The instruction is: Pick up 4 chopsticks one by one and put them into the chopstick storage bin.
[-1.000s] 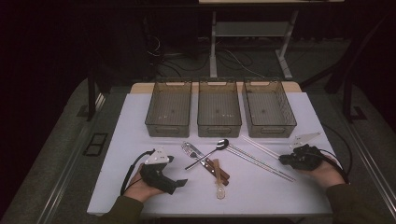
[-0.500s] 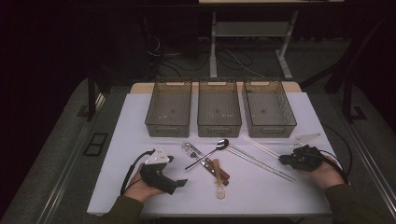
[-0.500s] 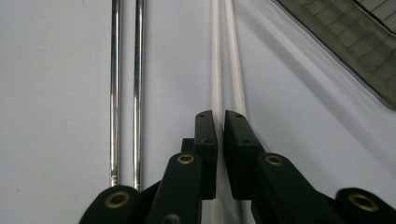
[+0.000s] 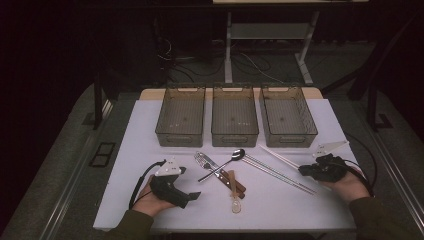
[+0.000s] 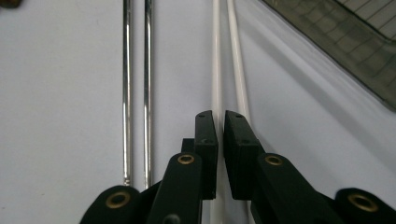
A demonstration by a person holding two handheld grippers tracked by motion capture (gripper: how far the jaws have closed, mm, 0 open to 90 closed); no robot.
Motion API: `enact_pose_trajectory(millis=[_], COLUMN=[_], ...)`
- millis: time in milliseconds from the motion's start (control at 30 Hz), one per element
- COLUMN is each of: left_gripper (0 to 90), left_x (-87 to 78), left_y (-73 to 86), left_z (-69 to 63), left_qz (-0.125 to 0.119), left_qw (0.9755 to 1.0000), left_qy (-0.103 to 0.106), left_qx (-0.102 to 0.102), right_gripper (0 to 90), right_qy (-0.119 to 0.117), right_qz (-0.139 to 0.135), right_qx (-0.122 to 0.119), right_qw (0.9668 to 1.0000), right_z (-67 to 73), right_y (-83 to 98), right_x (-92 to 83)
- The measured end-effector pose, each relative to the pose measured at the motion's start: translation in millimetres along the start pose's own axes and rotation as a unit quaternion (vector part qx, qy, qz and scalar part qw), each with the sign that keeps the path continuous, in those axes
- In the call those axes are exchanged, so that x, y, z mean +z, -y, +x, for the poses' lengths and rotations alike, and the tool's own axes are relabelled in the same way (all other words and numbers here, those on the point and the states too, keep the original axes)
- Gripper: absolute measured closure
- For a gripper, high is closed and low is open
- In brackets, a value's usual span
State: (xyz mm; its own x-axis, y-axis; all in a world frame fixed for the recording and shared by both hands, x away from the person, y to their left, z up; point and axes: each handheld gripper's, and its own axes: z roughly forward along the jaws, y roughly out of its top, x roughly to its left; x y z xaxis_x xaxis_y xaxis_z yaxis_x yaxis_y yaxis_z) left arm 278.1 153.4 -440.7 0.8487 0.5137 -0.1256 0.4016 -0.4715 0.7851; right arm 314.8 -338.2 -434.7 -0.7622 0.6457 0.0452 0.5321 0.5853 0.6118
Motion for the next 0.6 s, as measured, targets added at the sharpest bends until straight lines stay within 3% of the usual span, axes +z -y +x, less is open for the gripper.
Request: enact_pose_trajectory(millis=[600], left_gripper=[0.0], left_x=[-0.2], left_y=[0.0], left_z=[-0.2], left_qz=[-0.002], left_qw=[1.0000], left_qy=[0.001], left_qx=[0.000], right_gripper=[84.3], right_qy=[-0.025], right_qz=[-0.044], right_qx=[0.001], right_qw=[0.9987], right_z=[1.5], right_y=[-9.8], right_x=[-18.8])
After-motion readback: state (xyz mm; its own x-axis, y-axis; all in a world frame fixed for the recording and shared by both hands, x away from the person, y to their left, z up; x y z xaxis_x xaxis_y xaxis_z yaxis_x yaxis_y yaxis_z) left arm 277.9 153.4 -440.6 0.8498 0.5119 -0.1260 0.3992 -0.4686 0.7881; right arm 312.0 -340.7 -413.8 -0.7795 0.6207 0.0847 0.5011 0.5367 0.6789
